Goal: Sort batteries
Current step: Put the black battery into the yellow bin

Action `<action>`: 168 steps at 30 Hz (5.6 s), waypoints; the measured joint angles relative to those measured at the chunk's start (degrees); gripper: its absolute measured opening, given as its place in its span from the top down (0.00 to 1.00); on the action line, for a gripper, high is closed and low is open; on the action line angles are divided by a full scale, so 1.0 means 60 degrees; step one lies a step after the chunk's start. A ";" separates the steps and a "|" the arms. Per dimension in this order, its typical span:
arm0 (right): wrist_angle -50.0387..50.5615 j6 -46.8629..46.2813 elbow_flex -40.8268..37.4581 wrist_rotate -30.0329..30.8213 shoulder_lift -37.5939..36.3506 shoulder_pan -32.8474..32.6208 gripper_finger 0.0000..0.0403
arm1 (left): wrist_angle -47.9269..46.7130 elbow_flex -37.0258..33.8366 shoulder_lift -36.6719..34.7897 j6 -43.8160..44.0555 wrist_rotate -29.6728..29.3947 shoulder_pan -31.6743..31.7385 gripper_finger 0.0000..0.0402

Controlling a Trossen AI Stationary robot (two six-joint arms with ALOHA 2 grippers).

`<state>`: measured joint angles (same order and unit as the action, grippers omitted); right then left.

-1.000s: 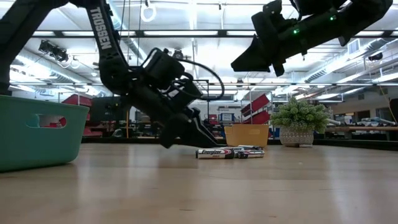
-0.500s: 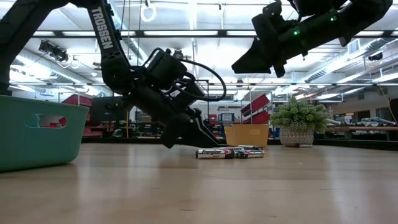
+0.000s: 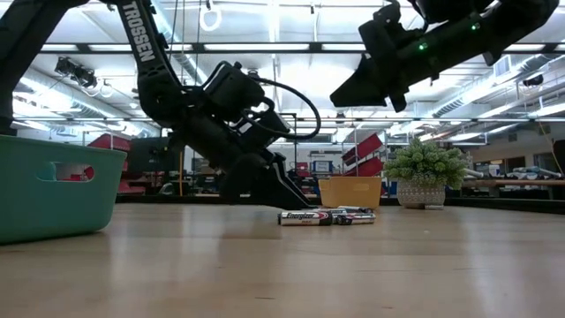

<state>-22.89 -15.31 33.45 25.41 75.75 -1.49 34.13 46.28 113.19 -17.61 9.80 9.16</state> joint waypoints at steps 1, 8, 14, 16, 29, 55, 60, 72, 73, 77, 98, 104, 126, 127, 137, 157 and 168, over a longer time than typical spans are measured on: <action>0.0001 0.0000 0.0000 0.0001 0.0000 -0.0024 0.82 | 0.0020 0.0000 0.0000 0.0000 -0.0007 -0.0021 0.65; -0.0002 -0.0123 0.0000 0.0000 0.0003 -0.0066 0.82 | -0.0045 -0.0018 -0.0034 0.0133 0.0118 -0.0054 0.65; 0.0046 -0.0131 0.0000 0.0000 0.0004 -0.0070 0.82 | -0.0507 -0.0022 -0.0578 0.0270 0.0554 -0.0068 0.65; 0.0049 -0.0128 0.0000 0.0000 0.0004 -0.0070 0.82 | -0.0716 -0.0022 -0.0764 0.0273 0.0534 -0.0061 0.65; 0.0091 -0.0171 0.0000 0.0000 0.0004 -0.0070 0.82 | -0.3547 -0.0003 -0.1769 0.0354 0.0629 -0.0678 0.65; 0.0046 -0.0204 0.0000 0.0000 0.0007 -0.0132 0.82 | -0.3664 0.0000 -0.1617 0.0546 -0.1660 -0.1422 0.67; 0.0046 -0.0275 0.0000 0.0000 0.0007 -0.0132 0.82 | -0.3322 -0.0102 -0.1614 0.0776 -0.1770 -0.1423 0.74; 0.0049 -0.0280 0.0000 0.0000 0.0007 -0.0133 0.82 | -0.3339 -0.0109 -0.1614 0.0761 -0.1941 -0.1423 0.94; 0.0047 -0.0280 0.0000 0.0000 0.0007 -0.0132 0.82 | -0.3355 -0.0109 -0.1614 0.0758 -0.1938 -0.1423 0.95; 0.0049 -0.0280 0.0000 0.0000 0.0007 -0.0133 0.82 | -0.3392 -0.0111 -0.1614 0.0763 -0.1932 -0.1423 0.97; 0.0060 -0.0230 0.0000 0.0000 0.0007 -0.0134 0.82 | -0.1780 -0.0113 -0.1614 -0.0909 -0.0940 -0.1372 0.96; 0.0060 -0.0189 0.0000 -0.0003 0.0007 -0.0135 0.82 | -0.2251 -0.0113 -0.1614 -0.1298 -0.0884 -0.1211 0.88; 0.0057 -0.0208 0.0000 -0.0004 0.0007 -0.0378 0.82 | -0.1566 -0.0109 -0.0815 -0.1202 -0.1157 -0.1197 0.59; 0.0057 -0.0208 0.0000 -0.0004 0.0007 -0.0396 0.82 | -0.1566 -0.0109 -0.0798 -0.1180 -0.1155 -0.1197 0.59; 0.0068 -0.0208 0.0000 -0.0007 0.0007 -0.0427 0.82 | -0.2036 -0.0073 -0.0805 -0.0811 -0.1162 -0.1205 0.69; -0.1097 0.0786 0.0000 -0.0004 -0.0029 -0.0618 0.82 | -0.2380 -0.0149 -0.1264 0.0011 -0.1561 -0.1273 0.97; -0.1181 0.1618 0.0000 0.0269 -0.0029 -0.1457 0.82 | -0.1839 -0.0142 -0.2170 -0.0015 -0.1629 -0.1299 0.97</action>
<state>-29.97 -5.60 33.45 27.02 75.57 -10.23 23.09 45.43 100.17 -17.69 0.03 1.37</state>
